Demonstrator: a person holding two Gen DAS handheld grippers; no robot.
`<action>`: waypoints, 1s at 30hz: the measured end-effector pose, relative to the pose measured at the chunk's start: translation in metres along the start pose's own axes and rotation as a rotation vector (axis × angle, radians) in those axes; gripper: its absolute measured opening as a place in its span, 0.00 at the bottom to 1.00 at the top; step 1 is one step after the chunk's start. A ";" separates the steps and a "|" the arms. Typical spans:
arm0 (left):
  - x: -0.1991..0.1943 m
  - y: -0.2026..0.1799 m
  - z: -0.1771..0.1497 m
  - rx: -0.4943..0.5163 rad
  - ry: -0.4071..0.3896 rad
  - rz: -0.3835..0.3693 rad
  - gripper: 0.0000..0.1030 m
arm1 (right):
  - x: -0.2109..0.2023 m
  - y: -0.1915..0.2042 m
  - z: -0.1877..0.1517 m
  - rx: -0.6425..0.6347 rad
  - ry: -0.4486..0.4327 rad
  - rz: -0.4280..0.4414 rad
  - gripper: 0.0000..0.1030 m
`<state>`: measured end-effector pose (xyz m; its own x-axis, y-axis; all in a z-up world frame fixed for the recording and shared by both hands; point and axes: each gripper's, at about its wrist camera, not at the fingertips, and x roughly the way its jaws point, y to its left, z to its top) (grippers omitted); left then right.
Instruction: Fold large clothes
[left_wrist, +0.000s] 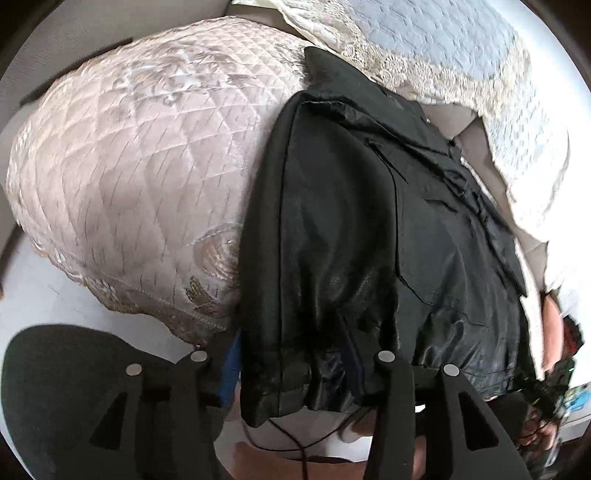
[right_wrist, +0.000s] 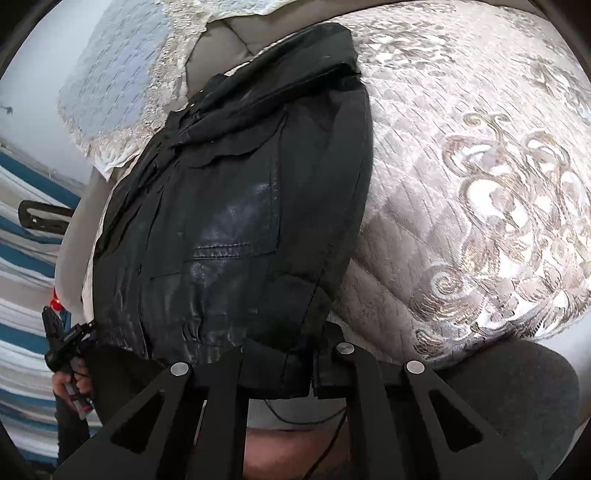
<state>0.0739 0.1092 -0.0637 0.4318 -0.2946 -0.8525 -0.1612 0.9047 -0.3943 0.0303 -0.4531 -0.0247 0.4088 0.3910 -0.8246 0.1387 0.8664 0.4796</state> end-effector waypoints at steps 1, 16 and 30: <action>-0.002 -0.002 -0.001 0.015 -0.005 -0.003 0.21 | -0.003 0.000 -0.001 -0.001 -0.006 0.015 0.08; -0.098 -0.026 0.062 0.024 -0.284 -0.377 0.06 | -0.077 0.016 0.052 0.031 -0.267 0.347 0.06; -0.050 -0.075 0.219 0.020 -0.345 -0.344 0.03 | -0.033 0.047 0.207 0.021 -0.306 0.290 0.06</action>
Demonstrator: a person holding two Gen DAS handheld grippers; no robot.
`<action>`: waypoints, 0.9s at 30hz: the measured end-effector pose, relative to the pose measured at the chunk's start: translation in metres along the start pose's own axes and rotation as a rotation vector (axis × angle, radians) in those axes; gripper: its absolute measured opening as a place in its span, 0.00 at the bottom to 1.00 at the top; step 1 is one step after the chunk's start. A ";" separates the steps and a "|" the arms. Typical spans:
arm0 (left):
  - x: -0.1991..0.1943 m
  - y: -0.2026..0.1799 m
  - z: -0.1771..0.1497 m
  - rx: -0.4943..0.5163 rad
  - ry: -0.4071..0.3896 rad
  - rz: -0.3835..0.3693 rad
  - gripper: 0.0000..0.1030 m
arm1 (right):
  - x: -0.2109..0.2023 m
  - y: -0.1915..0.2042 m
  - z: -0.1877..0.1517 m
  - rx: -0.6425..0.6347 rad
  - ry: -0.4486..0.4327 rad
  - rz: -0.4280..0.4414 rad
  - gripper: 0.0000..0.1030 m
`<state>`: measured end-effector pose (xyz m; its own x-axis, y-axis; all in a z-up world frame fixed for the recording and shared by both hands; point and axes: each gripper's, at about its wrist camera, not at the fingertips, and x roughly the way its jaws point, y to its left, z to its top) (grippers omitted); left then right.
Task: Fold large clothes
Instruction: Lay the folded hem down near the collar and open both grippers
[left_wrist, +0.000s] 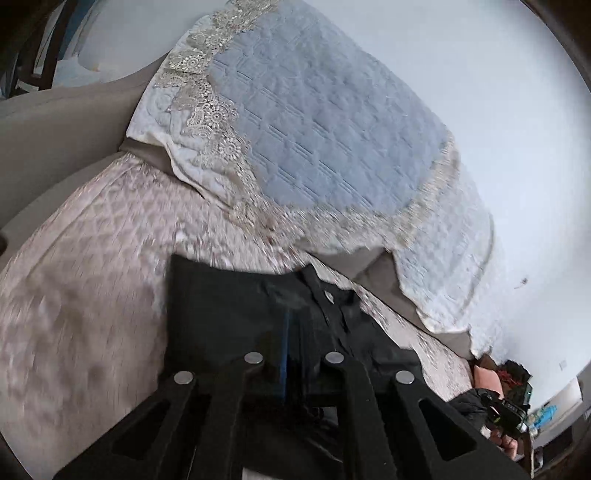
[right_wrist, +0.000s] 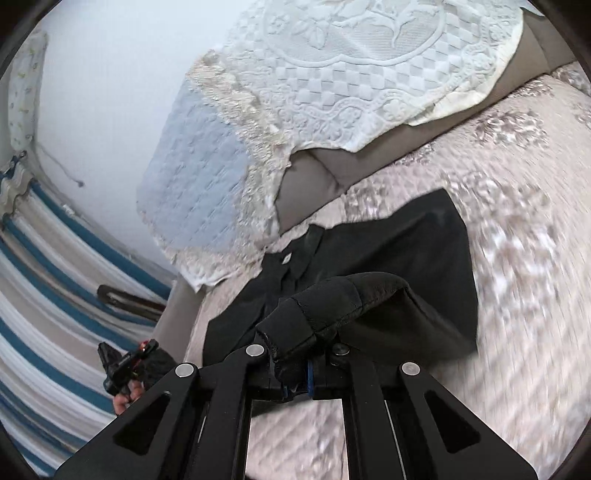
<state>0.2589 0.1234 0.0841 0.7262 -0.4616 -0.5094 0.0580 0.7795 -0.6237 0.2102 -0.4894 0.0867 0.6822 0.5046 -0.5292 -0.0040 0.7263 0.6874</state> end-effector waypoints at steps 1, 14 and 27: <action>0.012 0.002 0.009 -0.008 0.002 0.010 0.03 | 0.010 -0.004 0.009 0.005 0.005 -0.013 0.06; 0.157 0.067 0.037 -0.068 0.189 0.320 0.05 | 0.140 -0.072 0.053 0.136 0.143 -0.176 0.31; 0.142 0.040 0.032 0.081 0.248 0.288 0.62 | 0.132 -0.061 0.058 -0.214 0.167 -0.371 0.61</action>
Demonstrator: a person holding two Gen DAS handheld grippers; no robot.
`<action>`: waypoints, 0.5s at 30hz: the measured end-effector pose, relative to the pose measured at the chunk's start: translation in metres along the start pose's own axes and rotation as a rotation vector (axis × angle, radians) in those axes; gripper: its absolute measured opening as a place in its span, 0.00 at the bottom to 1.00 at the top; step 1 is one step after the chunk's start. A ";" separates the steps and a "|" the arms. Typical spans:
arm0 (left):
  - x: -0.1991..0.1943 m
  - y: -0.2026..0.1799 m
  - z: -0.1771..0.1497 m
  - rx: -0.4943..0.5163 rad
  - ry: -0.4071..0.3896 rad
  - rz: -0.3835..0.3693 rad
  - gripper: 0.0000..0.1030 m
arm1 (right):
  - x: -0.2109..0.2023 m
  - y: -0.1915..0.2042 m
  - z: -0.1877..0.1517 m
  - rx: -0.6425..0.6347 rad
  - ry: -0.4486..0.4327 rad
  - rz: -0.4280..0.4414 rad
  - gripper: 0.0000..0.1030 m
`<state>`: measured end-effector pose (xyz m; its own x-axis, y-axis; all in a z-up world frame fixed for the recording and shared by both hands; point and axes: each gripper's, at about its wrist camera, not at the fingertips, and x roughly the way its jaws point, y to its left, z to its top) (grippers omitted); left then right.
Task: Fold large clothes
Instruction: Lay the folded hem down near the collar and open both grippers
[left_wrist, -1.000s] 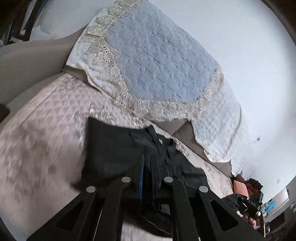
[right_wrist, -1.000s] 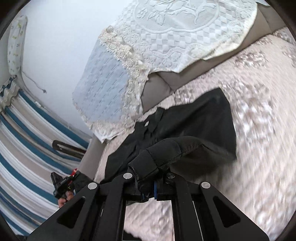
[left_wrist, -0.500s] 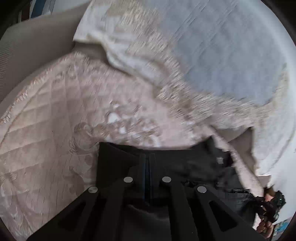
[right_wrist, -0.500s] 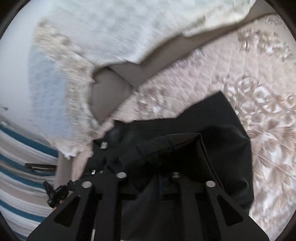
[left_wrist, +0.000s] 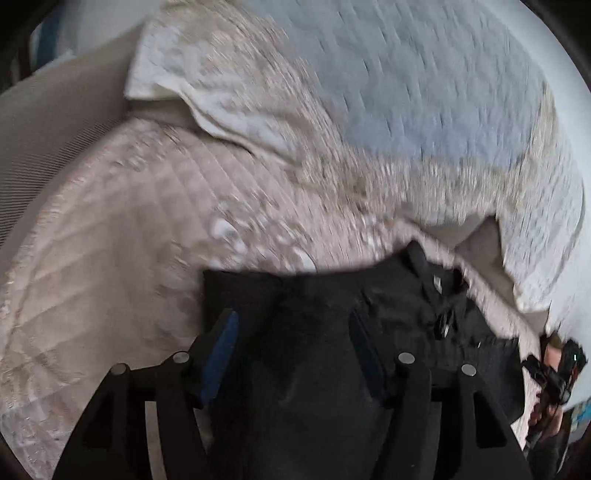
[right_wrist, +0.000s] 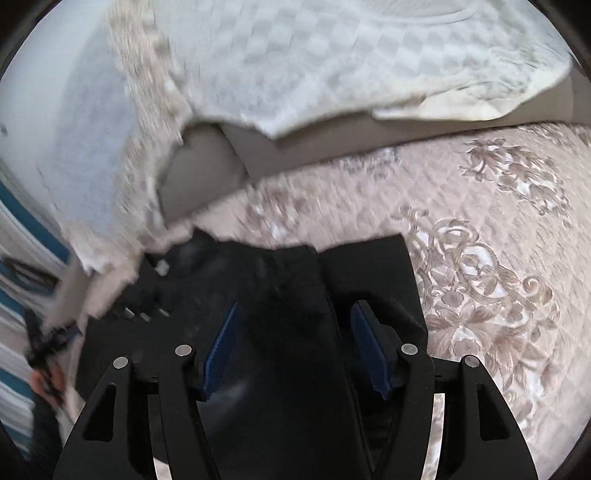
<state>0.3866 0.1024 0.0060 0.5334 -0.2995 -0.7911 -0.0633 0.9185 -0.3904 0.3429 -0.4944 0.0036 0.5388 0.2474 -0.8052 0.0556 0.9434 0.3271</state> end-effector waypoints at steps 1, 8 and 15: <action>0.007 -0.007 0.001 0.033 0.015 0.011 0.62 | 0.007 0.002 0.001 -0.024 0.021 -0.019 0.61; 0.030 -0.035 -0.002 0.174 0.033 0.122 0.11 | 0.014 0.019 0.002 -0.116 0.011 -0.061 0.04; 0.015 -0.047 0.020 0.180 -0.171 0.129 0.09 | 0.019 0.002 0.021 -0.009 -0.076 -0.074 0.08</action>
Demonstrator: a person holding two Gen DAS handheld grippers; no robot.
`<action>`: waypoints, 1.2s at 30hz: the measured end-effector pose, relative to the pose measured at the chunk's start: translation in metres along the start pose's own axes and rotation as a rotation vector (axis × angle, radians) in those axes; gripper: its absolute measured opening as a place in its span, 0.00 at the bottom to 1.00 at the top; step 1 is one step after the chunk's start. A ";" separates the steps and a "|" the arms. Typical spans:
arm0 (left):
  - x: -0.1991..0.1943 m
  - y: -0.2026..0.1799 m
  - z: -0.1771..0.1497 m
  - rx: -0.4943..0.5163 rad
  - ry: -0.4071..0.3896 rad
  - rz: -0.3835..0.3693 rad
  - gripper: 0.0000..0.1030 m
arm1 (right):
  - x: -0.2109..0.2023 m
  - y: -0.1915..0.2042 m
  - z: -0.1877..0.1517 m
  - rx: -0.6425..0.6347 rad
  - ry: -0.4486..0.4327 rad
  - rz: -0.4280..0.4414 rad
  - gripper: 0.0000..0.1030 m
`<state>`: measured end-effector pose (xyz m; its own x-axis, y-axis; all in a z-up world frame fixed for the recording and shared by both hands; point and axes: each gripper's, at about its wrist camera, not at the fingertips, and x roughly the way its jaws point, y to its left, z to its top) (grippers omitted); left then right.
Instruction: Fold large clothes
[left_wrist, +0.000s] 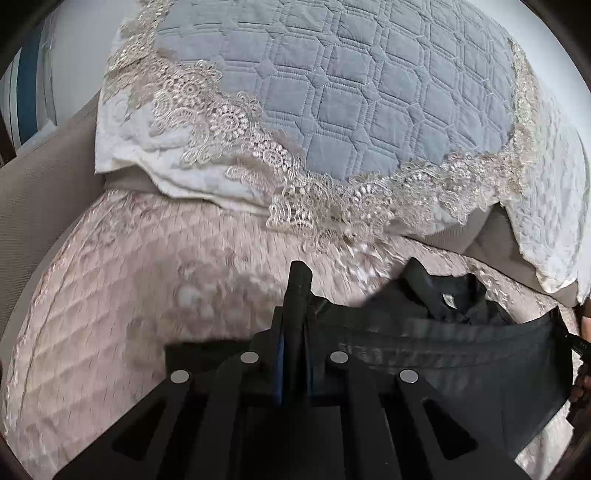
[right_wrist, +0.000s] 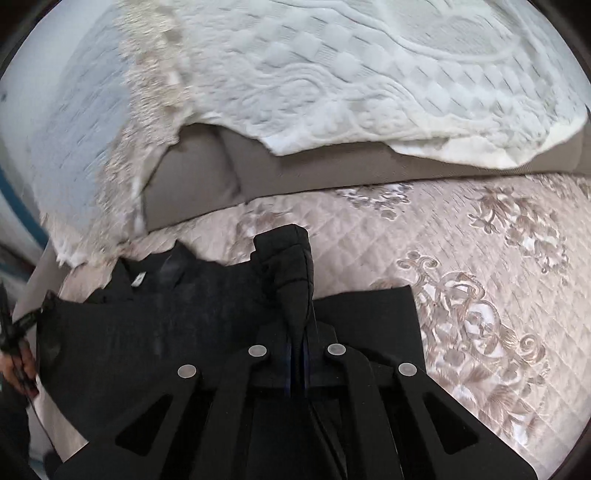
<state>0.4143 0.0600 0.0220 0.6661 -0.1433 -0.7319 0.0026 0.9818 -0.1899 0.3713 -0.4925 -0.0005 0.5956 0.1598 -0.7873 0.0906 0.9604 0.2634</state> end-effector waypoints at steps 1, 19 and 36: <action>0.011 -0.002 0.001 0.014 0.014 0.043 0.10 | 0.009 -0.002 0.000 0.016 0.036 -0.008 0.11; -0.104 0.053 -0.132 -0.342 0.066 -0.049 0.73 | -0.109 -0.061 -0.172 0.392 -0.016 0.209 0.67; -0.049 0.049 -0.124 -0.459 0.083 -0.013 0.30 | -0.050 -0.068 -0.132 0.571 -0.027 0.178 0.23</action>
<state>0.2898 0.1000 -0.0326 0.6062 -0.1831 -0.7740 -0.3321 0.8260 -0.4555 0.2298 -0.5352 -0.0525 0.6603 0.2940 -0.6910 0.3976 0.6438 0.6538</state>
